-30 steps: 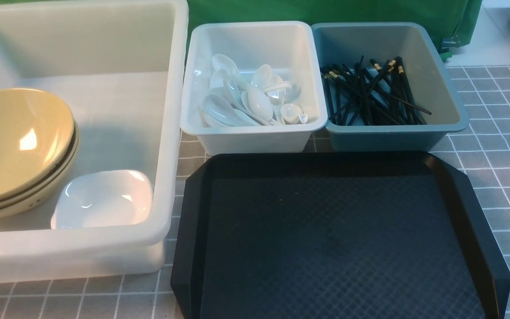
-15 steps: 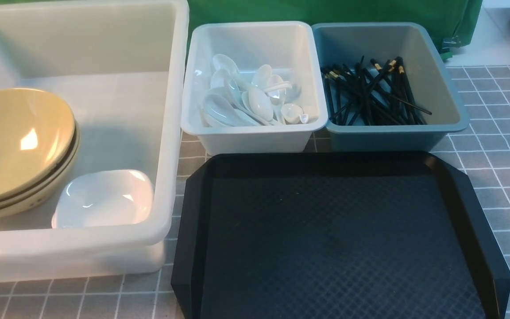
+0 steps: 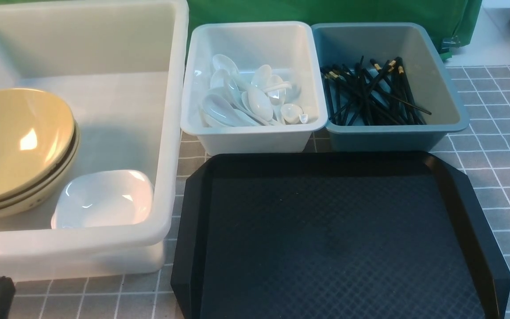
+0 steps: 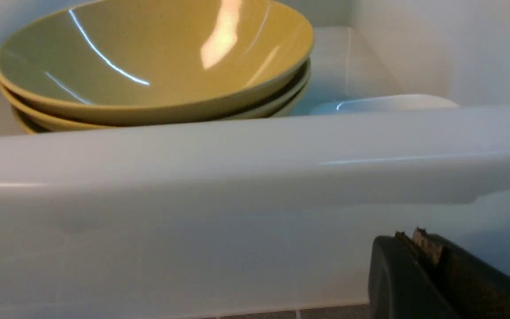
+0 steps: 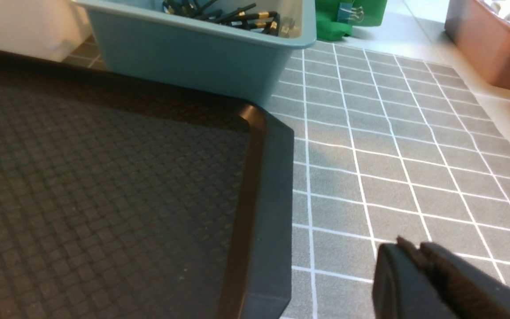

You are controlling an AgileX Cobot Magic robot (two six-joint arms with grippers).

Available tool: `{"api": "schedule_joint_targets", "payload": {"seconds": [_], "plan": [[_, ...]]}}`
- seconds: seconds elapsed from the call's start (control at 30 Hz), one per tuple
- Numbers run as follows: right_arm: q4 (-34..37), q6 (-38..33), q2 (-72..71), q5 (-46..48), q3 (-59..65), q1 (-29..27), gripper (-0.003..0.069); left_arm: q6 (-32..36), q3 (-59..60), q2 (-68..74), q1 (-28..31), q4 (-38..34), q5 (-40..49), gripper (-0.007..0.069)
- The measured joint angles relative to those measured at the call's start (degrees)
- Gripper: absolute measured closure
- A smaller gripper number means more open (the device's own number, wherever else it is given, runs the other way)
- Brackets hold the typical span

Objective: On grey table put chopsticks spoon bowls plates into blue grey white boxes.

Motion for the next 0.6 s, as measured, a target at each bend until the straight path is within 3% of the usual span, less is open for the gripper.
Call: {"api": "schedule_joint_targets", "payload": {"seconds": [0.6], "plan": [[0.00,0.00,0.00,0.00,0.00,0.00,0.0559,0.00,0.00,0.00,-1.24,-0.36,-0.05,0.0633]]}}
